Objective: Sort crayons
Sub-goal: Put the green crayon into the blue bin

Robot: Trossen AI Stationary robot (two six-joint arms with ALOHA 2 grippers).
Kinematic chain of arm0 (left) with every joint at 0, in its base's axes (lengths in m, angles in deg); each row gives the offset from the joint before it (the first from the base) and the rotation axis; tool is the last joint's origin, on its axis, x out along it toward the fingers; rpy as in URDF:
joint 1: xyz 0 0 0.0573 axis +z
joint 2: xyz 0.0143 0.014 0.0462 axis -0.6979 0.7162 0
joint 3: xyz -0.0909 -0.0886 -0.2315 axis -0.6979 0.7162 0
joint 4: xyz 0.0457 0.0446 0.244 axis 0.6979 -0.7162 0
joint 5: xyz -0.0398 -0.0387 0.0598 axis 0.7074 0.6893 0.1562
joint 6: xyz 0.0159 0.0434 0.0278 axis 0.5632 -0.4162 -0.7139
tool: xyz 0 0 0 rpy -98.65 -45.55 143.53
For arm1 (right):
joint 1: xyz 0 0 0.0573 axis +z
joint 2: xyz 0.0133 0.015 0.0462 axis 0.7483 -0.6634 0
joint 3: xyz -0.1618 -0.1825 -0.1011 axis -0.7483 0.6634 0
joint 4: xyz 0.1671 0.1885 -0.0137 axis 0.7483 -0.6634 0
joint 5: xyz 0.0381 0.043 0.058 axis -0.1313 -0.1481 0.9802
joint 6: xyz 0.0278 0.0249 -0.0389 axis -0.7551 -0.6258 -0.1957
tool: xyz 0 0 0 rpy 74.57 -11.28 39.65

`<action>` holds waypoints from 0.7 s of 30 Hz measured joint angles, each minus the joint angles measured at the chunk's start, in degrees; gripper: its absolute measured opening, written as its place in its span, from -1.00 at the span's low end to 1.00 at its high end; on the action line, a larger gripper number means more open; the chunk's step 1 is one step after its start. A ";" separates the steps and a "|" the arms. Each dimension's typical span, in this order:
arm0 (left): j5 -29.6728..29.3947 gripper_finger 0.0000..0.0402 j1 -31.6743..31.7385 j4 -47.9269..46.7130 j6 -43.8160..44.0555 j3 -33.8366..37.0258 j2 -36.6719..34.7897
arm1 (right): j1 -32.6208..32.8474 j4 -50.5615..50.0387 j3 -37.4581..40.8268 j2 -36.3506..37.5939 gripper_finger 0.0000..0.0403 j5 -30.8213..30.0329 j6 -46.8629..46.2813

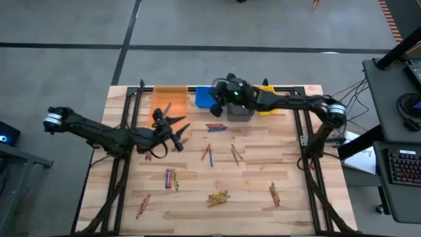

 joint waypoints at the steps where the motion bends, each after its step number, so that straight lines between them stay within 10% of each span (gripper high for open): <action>1: 0.00 -0.30 0.55 -1.03 -0.58 0.00 -1.50 | -1.09 -0.51 -1.66 -2.15 -0.93 0.32 -0.01; 10: 0.04 -0.32 7.64 -7.78 -6.30 0.00 -9.19 | -7.29 -5.47 -13.99 -18.91 -0.93 4.42 -4.18; 21: 0.15 -0.32 10.85 -13.25 -0.44 0.00 -8.84 | -7.69 -6.34 -17.07 -22.36 -0.79 4.81 -5.63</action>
